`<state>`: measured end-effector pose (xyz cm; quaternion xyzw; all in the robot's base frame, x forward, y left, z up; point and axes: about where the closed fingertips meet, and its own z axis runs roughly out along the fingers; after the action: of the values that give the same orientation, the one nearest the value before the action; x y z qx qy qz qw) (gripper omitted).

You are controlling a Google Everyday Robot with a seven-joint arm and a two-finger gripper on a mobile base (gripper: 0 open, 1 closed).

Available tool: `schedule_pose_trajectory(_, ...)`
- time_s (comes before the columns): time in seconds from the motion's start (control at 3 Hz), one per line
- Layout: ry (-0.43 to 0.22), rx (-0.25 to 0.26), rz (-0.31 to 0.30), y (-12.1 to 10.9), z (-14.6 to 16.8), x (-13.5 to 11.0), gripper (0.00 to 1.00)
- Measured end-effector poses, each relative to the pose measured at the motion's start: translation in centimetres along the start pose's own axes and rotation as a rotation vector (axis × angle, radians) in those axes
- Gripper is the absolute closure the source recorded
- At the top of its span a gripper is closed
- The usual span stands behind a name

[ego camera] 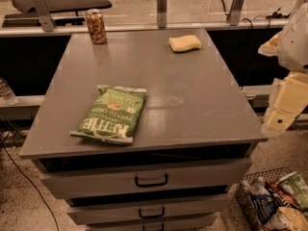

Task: Move sponge near green jalapeno chip bag

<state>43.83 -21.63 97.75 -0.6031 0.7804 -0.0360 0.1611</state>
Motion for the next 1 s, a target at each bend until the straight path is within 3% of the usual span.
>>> schedule_pose_trajectory(0.67, -0.028, 0.011, 0.013, -1.1, 0.7, -0.1, 0.00)
schedule_pose_trajectory(1.0, -0.103, 0.047, 0.041, -4.8, 2.7, -0.8, 0.00)
